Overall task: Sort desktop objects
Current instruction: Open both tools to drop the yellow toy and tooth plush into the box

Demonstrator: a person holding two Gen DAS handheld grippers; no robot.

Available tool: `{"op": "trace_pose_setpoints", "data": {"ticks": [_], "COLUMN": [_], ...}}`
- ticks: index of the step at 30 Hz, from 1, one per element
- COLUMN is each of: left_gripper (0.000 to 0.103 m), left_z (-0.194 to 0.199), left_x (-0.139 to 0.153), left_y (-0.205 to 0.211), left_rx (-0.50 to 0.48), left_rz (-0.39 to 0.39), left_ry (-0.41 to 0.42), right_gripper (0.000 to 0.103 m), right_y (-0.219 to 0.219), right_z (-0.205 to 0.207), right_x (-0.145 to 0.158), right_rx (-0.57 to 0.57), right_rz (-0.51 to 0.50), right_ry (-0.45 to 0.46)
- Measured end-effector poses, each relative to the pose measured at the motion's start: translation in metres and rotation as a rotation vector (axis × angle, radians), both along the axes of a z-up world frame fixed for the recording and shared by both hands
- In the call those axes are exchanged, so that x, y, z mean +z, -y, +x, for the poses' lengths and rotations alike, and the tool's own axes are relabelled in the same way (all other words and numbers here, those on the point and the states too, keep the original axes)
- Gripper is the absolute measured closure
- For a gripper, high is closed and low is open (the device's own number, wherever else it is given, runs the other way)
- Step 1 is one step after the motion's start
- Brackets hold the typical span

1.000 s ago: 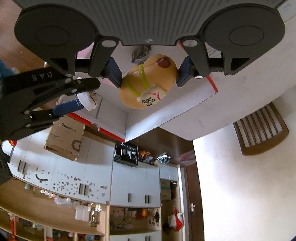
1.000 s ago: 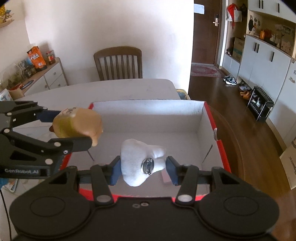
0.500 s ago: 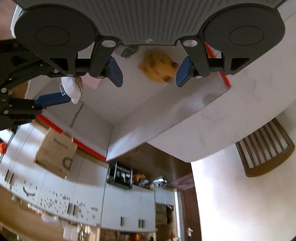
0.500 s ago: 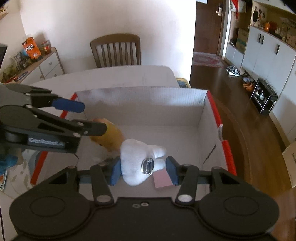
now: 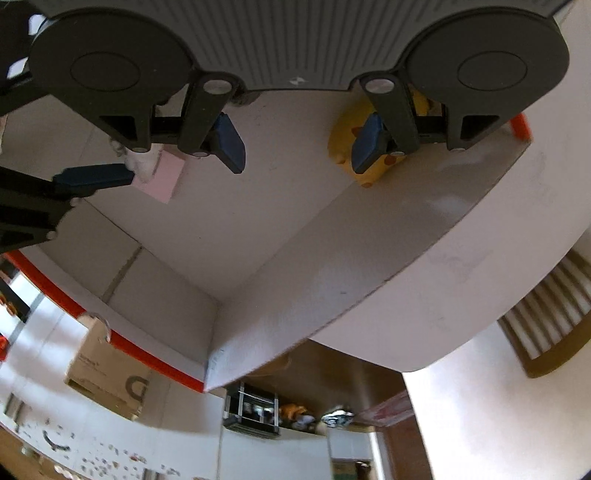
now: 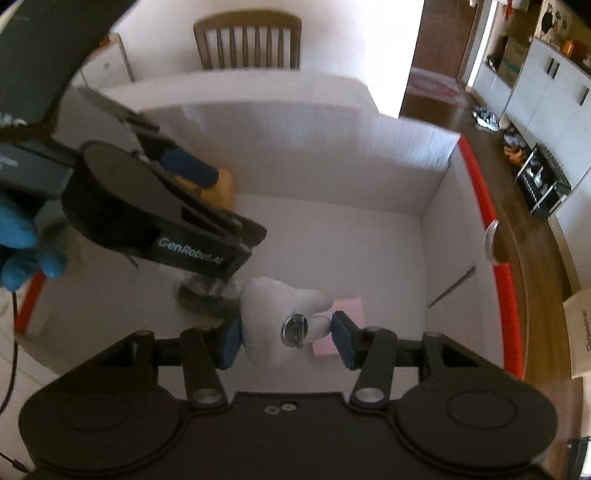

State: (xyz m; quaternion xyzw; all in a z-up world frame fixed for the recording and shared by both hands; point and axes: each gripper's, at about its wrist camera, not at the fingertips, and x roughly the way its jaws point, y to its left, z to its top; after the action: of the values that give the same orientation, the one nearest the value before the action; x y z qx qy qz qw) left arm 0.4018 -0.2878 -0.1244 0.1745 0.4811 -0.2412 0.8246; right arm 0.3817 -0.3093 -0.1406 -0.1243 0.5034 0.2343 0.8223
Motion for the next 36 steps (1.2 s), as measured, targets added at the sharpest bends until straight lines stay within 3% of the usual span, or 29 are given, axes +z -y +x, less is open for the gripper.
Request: {"op": "trace_pose_setpoints", "data": {"ticks": [11, 14, 28, 36], "left_gripper": [0.038, 0.034, 0.033, 0.033], "left_z": [0.006, 0.003, -0.038, -0.072], "left_x": [0.000, 0.004, 0.055, 0.076], "left_y": [0.002, -0.007, -0.041, -0.066], "left_rx": [-0.036, -0.025, 0.014, 0.028], "left_rz": [-0.004, -0.043, -0.211, -0.257], "left_ry": [-0.009, -0.015, 0.062, 0.120], "right_gripper": [0.051, 0.038, 0.038, 0.037], "right_y": [0.001, 0.003, 0.015, 0.012], "right_z": [0.004, 0.005, -0.015, -0.035], "right_x": [-0.008, -0.004, 0.028, 0.056], "right_rx": [0.010, 0.014, 0.018, 0.022], "right_rz": [0.011, 0.026, 0.089, 0.119], "right_ry": [-0.053, -0.045, 0.011, 0.069]}}
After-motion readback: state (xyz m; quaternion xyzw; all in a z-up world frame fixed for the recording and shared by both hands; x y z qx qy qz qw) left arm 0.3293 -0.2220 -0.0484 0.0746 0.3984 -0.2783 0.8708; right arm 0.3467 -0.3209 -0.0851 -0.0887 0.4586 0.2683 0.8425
